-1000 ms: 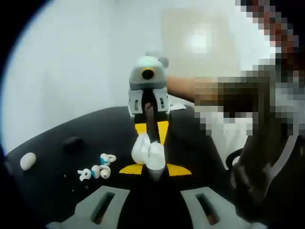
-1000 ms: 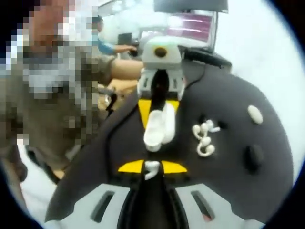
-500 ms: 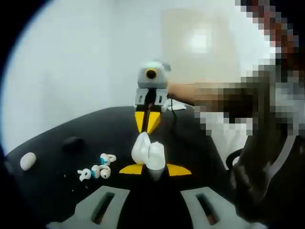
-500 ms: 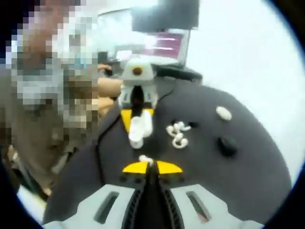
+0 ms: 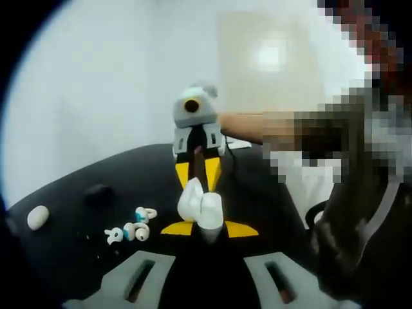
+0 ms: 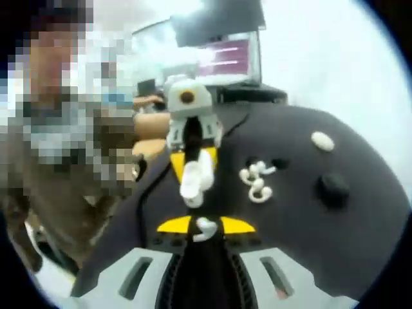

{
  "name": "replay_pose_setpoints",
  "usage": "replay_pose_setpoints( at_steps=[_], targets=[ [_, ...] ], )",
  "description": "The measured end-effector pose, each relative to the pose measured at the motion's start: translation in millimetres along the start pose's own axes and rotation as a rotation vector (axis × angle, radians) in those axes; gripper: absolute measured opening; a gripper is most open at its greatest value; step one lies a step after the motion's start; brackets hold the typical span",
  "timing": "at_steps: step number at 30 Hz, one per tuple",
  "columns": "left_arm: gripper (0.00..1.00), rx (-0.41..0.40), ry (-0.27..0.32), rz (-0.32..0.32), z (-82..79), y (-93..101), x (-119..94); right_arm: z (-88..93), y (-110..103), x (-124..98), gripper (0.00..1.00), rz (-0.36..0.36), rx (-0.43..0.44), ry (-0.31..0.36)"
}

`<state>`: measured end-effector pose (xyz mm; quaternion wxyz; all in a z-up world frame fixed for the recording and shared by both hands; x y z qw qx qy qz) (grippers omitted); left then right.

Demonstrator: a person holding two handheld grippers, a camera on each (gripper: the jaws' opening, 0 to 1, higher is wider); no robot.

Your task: Pick up three earphones and place each one into its charging case using tactile feedback, ensure that each earphone is properly inserted and securely positioned inside the case.

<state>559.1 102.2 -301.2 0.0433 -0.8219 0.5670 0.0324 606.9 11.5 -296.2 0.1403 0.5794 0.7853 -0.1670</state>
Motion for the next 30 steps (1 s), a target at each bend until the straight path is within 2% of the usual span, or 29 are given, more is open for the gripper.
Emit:
replay_pose_setpoints(
  at_steps=[5,8,12,16,20,24,30],
  targets=[
    [0.13,0.0,0.0,0.002,0.2,0.7,0,0.9,-5,3,0.17,-0.033,0.018,0.022],
    [0.13,-0.001,0.001,0.003,0.3,1.2,0,7.1,-6,5,0.14,-0.049,0.02,-0.001],
    [0.13,-0.002,0.001,0.003,0.3,1.3,0,-2.5,-11,2,0.12,-0.054,-0.001,0.059],
    [0.13,-0.004,0.001,0.003,0.2,1.8,0,-7.8,-14,-9,0.12,0.015,-0.068,0.092],
    [0.13,-0.008,0.001,0.003,-0.1,1.9,0,-17.3,-24,-19,0.12,0.106,-0.177,0.187],
    [0.13,-0.001,0.0,0.001,-0.2,2.3,1,-21.9,-37,-22,0.11,0.149,-0.244,0.24],
    [0.13,-0.012,0.0,0.001,-0.1,2.3,1,-45.5,-41,-27,0.11,0.256,-0.384,0.349]
  ],
)
Point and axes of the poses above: the point that each gripper's makers call its tool centre point, and the gripper's own axes: x roughly forward along the fingers, y roughly to its right, z roughly out of its underside, the point moved 3 cm from there along -x, roughly backward along the fingers, and after that the axes turned 9 degrees about y, right-handed, at the moved point
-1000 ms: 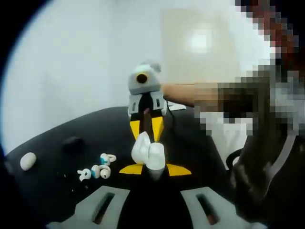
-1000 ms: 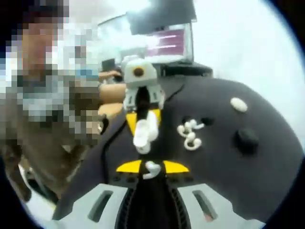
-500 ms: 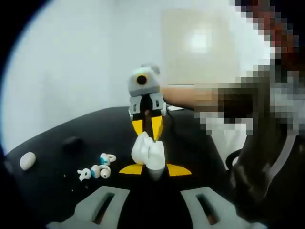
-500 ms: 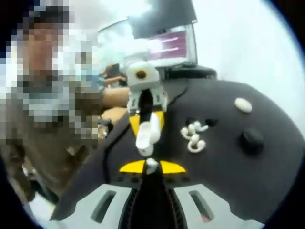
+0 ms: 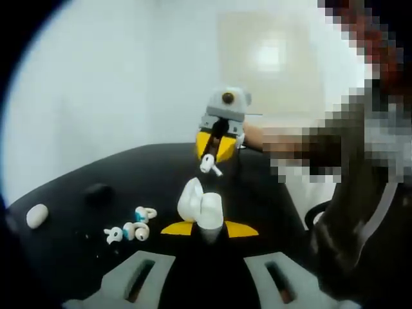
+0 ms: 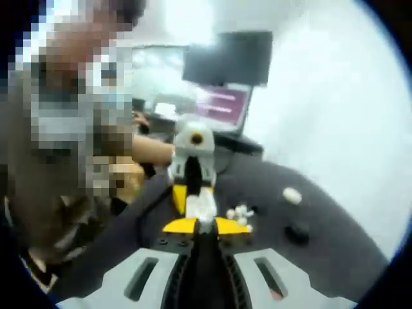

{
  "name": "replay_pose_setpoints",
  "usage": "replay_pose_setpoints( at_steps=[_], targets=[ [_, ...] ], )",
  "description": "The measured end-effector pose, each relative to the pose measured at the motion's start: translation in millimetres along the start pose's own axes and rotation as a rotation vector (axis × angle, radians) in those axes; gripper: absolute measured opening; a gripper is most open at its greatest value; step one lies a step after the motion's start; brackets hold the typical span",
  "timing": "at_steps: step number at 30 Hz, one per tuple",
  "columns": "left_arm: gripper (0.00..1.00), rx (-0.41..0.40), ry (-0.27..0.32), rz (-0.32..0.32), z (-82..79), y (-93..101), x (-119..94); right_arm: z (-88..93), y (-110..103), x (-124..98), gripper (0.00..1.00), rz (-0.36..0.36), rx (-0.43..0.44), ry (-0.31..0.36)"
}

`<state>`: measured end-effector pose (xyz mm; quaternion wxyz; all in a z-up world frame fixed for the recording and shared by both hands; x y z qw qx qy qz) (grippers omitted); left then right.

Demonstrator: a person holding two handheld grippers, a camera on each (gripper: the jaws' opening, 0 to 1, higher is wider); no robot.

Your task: Pick up three earphones and place each one into its charging case using tactile feedback, ensure that each earphone is properly inserted and securely positioned inside the case.

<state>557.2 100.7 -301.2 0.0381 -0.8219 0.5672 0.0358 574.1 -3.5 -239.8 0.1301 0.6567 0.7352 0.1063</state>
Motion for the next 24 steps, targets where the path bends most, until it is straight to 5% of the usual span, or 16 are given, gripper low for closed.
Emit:
replay_pose_setpoints(
  at_steps=[5,24],
  targets=[
    [0.13,-0.004,0.0,0.0,0.2,-0.7,0,-9.1,-1,14,0.11,-0.01,-0.069,0.001],
    [0.13,0.003,0.001,0.0,0.5,-0.8,-1,12.2,-8,37,0.11,-0.125,-0.239,-0.119]
  ],
)
Point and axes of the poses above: the point that each gripper's makers call its tool centre point, and the gripper's own axes: x roughly forward along the fingers, y roughly to its right, z roughly out of its underside, the point moved 3 cm from there along -x, roughly backward along the fingers, and after that the axes turned 9 degrees about y, right-handed, at the moved point
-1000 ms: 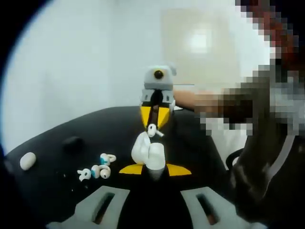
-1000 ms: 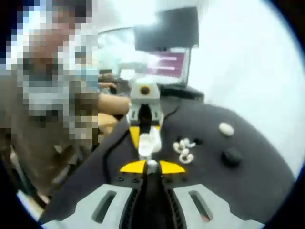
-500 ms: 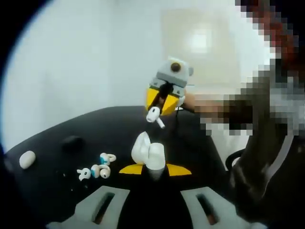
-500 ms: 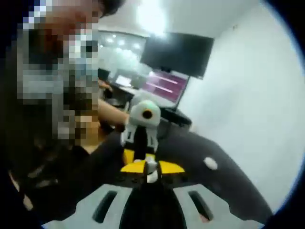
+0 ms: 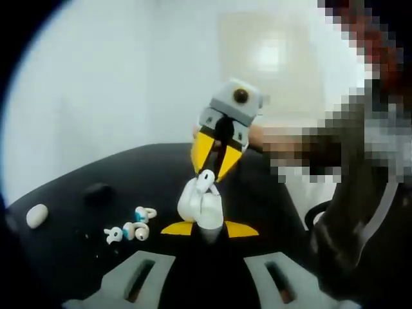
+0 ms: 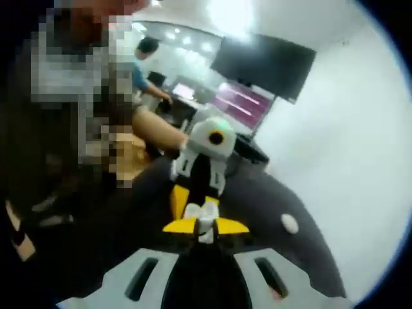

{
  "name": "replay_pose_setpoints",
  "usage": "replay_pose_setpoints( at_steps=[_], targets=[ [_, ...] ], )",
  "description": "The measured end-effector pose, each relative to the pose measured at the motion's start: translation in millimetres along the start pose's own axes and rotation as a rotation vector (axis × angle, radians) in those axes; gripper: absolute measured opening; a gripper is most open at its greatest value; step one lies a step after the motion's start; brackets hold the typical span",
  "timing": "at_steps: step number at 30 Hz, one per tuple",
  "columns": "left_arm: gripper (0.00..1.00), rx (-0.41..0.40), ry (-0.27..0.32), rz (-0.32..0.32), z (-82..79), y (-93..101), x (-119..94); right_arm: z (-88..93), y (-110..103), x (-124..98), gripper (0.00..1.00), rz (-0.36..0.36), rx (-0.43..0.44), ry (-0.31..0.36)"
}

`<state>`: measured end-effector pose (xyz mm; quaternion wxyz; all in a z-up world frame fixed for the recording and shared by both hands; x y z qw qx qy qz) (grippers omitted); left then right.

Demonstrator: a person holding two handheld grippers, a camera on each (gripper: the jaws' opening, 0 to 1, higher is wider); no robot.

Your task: Pick up three earphones and place each one into its charging case using tactile feedback, ensure that each earphone is properly inserted and securely positioned inside the case.

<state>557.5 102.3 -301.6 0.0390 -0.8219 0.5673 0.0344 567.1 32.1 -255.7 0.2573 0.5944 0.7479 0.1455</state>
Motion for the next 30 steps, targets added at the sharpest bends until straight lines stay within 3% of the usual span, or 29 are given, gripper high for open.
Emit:
replay_pose_setpoints(
  at_steps=[3,7,18,30],
  targets=[
    [0.13,-0.001,0.0,0.0,0.0,0.3,0,-3.1,-1,3,0.03,-0.02,-0.049,-0.002],
    [0.14,-0.005,-0.002,-0.008,0.1,-1.5,1,2.2,-1,4,0.04,-0.044,-0.068,-0.059],
    [0.14,-0.003,-0.002,-0.009,0.5,-0.8,2,-0.9,5,-17,0.05,0.028,0.032,-0.006],
    [0.14,0.0,-0.002,-0.01,0.9,-0.3,0,3.4,11,-41,0.08,0.084,0.07,-0.04]
  ],
)
Point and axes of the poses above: the point that each gripper's makers call its tool centre point, and the gripper's own axes: x roughly forward along the fingers, y roughly to its right, z roughly out of its underside, the point moved 3 cm from there along -x, roughly backward along the fingers, and after that the axes turned 9 degrees about y, right-handed, at the moved point
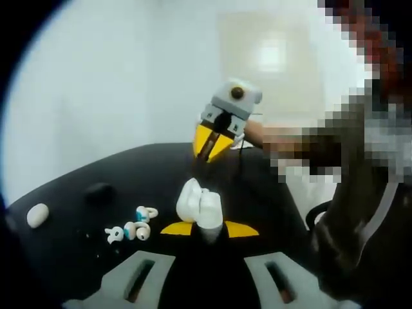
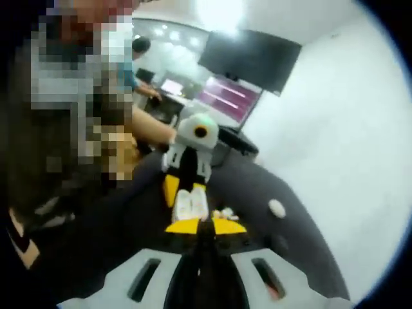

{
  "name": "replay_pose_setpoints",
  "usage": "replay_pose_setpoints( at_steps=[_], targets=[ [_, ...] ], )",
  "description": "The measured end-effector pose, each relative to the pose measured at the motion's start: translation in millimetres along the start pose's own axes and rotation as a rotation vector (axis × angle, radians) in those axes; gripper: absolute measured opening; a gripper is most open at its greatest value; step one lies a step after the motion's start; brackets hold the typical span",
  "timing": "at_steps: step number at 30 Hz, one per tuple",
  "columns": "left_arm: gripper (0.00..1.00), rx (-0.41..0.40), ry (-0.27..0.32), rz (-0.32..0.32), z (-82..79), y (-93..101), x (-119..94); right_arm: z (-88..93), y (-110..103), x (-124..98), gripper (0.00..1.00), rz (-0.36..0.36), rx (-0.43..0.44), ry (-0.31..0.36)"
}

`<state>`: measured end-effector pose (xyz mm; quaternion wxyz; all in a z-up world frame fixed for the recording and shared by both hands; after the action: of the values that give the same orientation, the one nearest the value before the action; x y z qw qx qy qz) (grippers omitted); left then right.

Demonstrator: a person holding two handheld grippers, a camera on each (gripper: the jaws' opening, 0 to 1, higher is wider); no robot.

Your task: Pick up three earphones and place each one into its charging case using tactile feedback, ensure that each earphone is properly inserted and securely positioned inside the case.

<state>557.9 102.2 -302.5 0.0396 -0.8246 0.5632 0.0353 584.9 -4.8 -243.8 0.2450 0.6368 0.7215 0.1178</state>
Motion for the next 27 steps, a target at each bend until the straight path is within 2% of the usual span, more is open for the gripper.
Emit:
replay_pose_setpoints(
  at_steps=[10,21,27],
  targets=[
    [0.14,0.001,0.0,0.0,-0.2,-1.4,0,7.7,1,-7,0.13,-0.002,0.058,-0.024],
    [0.14,0.005,0.0,0.001,-0.3,-1.5,-1,36.4,-13,-5,0.22,-0.054,0.095,-0.139],
    [0.14,0.008,-0.001,0.002,0.0,-1.4,-1,40.7,-9,-4,0.22,-0.053,0.117,-0.142]
  ],
)
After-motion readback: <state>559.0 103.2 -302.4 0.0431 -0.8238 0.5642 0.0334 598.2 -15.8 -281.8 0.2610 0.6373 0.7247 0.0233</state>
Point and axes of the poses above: the point that each gripper's makers call its tool centre point, and the gripper's own axes: x roughly forward along the fingers, y roughly to its right, z roughly out of its underside, the point moved 3 cm from there along -x, roughly backward along the fingers, and after that the axes turned 9 degrees about y, right-handed, at the moved point
